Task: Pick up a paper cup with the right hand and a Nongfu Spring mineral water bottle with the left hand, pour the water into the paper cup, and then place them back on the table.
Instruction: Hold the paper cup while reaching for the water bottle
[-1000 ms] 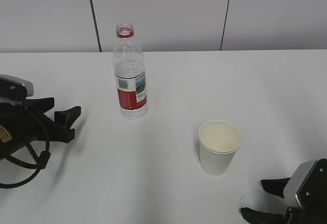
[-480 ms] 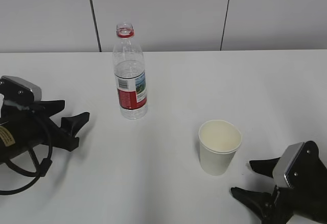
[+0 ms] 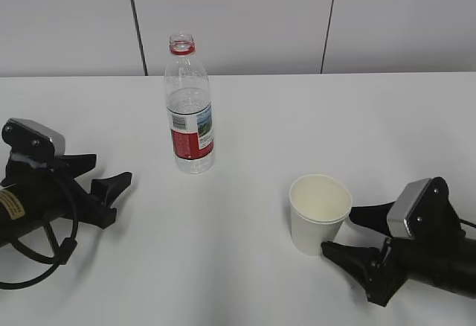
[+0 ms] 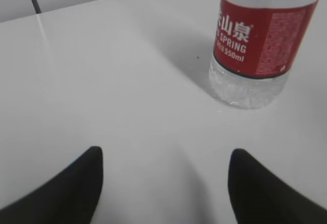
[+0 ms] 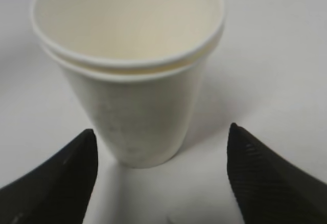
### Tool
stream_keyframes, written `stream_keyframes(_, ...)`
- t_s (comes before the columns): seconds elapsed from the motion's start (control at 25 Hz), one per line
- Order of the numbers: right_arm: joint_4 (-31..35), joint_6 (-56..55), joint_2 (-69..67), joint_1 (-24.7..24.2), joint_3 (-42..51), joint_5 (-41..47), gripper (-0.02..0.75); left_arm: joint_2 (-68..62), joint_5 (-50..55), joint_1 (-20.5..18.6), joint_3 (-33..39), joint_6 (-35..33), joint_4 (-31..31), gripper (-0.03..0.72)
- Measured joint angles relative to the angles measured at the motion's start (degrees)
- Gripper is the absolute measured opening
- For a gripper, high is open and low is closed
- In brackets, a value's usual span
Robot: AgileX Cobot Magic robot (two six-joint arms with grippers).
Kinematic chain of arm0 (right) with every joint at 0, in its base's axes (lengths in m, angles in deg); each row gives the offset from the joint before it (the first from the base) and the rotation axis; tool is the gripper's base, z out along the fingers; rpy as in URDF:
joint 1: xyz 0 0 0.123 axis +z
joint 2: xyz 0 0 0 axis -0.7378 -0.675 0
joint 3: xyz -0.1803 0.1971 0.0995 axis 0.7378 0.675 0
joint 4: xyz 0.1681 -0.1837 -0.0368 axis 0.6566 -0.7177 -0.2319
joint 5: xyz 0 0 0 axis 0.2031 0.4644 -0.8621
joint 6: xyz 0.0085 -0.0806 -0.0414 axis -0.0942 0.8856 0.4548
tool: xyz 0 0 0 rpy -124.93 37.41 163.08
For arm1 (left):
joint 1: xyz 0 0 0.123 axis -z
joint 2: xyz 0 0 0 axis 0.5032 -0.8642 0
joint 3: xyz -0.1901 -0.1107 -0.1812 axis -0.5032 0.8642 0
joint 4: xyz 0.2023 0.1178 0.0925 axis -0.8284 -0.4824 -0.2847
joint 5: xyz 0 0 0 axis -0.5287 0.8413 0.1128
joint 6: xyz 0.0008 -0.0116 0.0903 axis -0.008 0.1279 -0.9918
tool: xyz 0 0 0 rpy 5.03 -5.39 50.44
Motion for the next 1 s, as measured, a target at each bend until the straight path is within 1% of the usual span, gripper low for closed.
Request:
stream_keyframes(0.2,-3.6,-1.7,-2.3,0.0,-4.0,0.1,0.582,-0.7,0.0,0.0,-0.1,-0.4,0.0,0.463)
stream_keyframes(0.52,-7.8,-2.0,-3.2,0.1,-6.2,0.3,0.582,-0.9,0.0,0.0,-0.1,-0.5,0.1,0.463)
stream_keyframes(0.72,-8.2,-2.0,-3.2,1.5,-6.4,0.3,0.582,-0.9,0.0,0.0,-0.1,-0.5,0.1,0.463)
stream_keyframes(1.0,-6.6,-2.1,-5.5,4.7,-10.3,0.4,0.582,-0.9,0.0,0.0,-0.1,-0.5,0.2,0.463)
